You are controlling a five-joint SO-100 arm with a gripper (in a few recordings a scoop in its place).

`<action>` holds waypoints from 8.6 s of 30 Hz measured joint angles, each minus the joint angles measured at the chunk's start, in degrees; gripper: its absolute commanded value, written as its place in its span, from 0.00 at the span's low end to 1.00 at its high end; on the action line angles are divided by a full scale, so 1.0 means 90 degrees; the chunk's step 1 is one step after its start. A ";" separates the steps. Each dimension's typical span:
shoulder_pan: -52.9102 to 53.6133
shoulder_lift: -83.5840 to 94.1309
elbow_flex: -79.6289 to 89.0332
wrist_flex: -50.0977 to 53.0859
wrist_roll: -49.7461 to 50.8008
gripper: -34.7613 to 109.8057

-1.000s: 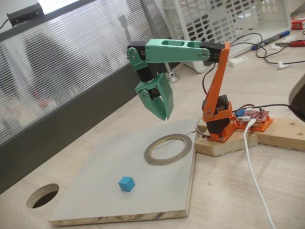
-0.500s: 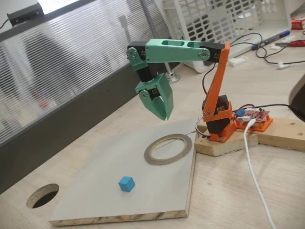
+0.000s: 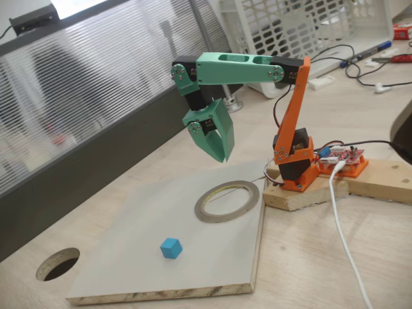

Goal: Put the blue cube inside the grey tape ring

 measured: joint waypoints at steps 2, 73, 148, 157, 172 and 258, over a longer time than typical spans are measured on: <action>0.0000 0.0000 0.0000 0.0000 0.0000 0.28; -0.3809 -0.4980 -0.3984 -0.2041 0.0000 0.28; -0.3799 -0.5029 -0.4121 -0.0361 0.0000 0.93; -0.3799 -0.5029 -0.4121 -0.0361 0.0000 0.93; -0.3994 -0.6387 -0.4121 -0.1045 0.0000 0.93; -0.3994 -0.4062 -0.4863 -0.2461 -0.0029 0.30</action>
